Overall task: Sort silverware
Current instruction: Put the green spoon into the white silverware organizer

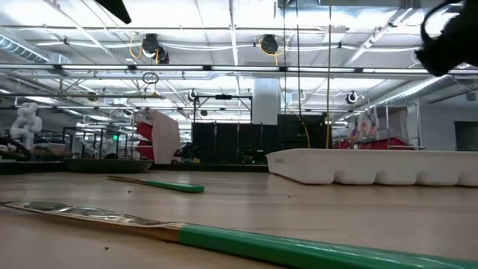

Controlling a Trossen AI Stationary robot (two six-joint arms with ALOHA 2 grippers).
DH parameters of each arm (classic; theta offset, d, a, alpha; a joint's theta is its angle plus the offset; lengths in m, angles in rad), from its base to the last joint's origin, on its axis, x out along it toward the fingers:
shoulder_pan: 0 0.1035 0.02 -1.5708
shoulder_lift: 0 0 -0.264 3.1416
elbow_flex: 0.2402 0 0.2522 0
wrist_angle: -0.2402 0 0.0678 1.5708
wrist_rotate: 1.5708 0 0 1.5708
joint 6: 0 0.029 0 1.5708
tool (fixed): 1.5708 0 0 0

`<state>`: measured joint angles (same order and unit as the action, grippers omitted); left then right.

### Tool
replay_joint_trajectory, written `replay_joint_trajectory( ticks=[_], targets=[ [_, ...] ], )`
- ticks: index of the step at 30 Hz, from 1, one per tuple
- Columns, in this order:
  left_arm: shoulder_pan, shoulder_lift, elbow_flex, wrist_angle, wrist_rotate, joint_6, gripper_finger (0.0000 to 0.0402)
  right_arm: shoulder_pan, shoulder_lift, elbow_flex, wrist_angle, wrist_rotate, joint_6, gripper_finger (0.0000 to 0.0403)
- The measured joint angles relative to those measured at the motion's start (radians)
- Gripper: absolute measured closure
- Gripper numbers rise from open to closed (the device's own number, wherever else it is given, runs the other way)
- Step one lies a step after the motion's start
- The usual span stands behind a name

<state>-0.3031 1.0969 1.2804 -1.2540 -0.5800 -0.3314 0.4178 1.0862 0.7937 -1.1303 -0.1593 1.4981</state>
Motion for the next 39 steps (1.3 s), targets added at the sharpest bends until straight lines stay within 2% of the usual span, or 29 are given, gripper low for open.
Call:
replay_joint_trajectory(
  ticks=[5, 11, 14, 20, 24, 31, 39],
  targets=[
    [0.0, 0.0, 0.0, 0.018, 0.0, -0.001, 0.0374, 0.109, 0.029, 0.0, -0.01, 0.023, 0.198, 0.0184],
    [0.0, 0.0, 0.0, 0.017, 0.0, 0.0, 0.0374, 0.218, 0.048, -0.013, 0.016, 0.057, 0.315, 0.0159],
    [0.0, 0.0, 0.0, 0.017, 0.0, 0.0, 0.0374, 0.262, 0.049, -0.057, 0.055, 0.057, 0.383, 0.0161],
    [0.0, 0.0, 0.0, 0.017, 0.0, -0.001, 0.0374, 0.316, 0.049, -0.18, 0.29, 0.057, 0.464, 0.0164],
    [0.0, 0.0, 0.0, 0.016, 0.0, -0.001, 0.0374, 0.343, 0.049, -0.243, 0.354, 0.056, 0.507, 0.0164],
    [0.0, 0.0, 0.0, 0.016, 0.0, -0.004, 0.0374, 0.351, 0.049, -0.278, 0.372, 0.062, 0.492, 0.0168],
    [0.0, 0.0, 0.0, 0.016, 0.0, -0.005, 0.0374, 0.35, 0.047, -0.377, 0.598, 0.053, 0.482, 0.0207]
  ],
)
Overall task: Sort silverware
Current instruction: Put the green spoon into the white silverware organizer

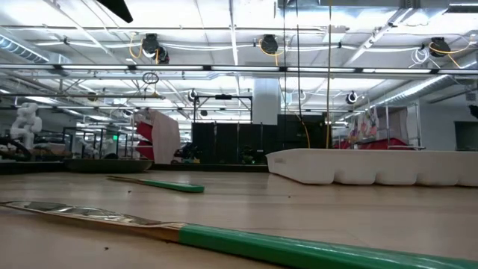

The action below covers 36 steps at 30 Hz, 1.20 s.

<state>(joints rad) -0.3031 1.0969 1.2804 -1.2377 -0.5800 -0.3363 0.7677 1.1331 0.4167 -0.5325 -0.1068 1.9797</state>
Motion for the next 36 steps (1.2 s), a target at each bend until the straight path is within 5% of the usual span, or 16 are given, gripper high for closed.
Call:
replay_joint_trajectory(
  ticks=[12, 23, 36],
  targets=[
    [0.018, 0.0, 0.0, -0.002, 0.0, 0.002, 0.0374, -0.001, 0.002, 0.0, 0.009, 0.009, 0.006, 0.0392],
    [0.031, 0.0, -0.03, -0.001, 0.0, 0.002, 0.0374, -0.008, 0.002, 0.038, -0.033, 0.047, 0.005, 0.0402],
    [0.031, 0.0, -0.06, 0.013, 0.0, 0.002, 0.0374, -0.128, -0.009, 0.312, -0.267, 0.203, -0.22, 0.0403]
  ],
)
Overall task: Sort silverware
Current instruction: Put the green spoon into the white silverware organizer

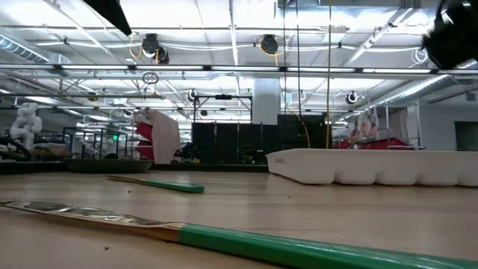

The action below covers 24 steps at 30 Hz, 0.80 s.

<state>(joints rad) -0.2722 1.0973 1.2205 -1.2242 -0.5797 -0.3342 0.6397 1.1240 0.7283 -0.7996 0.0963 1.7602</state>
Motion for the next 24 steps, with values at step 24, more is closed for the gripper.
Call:
replay_joint_trajectory(
  ticks=[24],
  targets=[
    [0.0, 0.0, 0.0, 0.044, 0.0, -0.002, 0.0374, -0.242, -0.004, 0.793, -0.693, 0.276, -0.515, 0.0403]
  ],
)
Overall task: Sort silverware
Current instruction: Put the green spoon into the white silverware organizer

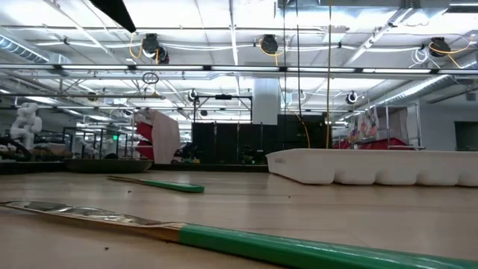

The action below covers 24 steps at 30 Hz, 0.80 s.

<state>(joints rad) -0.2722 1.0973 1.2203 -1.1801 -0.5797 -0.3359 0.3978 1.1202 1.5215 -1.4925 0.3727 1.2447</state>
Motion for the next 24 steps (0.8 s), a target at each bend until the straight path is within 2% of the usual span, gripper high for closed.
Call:
replay_joint_trajectory(
  ticks=[5, 13, 24],
  targets=[
    [0.0, 0.0, 0.0, 0.0, 0.0, -0.001, 0.0374, -0.056, -0.002, 0.054, -0.077, -0.009, -0.086, 0.0403],
    [0.0, 0.0, 0.0, 0.006, 0.0, -0.026, 0.0374, -0.181, -0.047, 0.061, -0.079, -0.014, -0.262, 0.0403],
    [0.005, 0.0, 0.0, 0.05, 0.0, -0.051, 0.0374, -0.47, -0.13, 0.061, -0.079, -0.068, -0.573, 0.0403]
  ],
)
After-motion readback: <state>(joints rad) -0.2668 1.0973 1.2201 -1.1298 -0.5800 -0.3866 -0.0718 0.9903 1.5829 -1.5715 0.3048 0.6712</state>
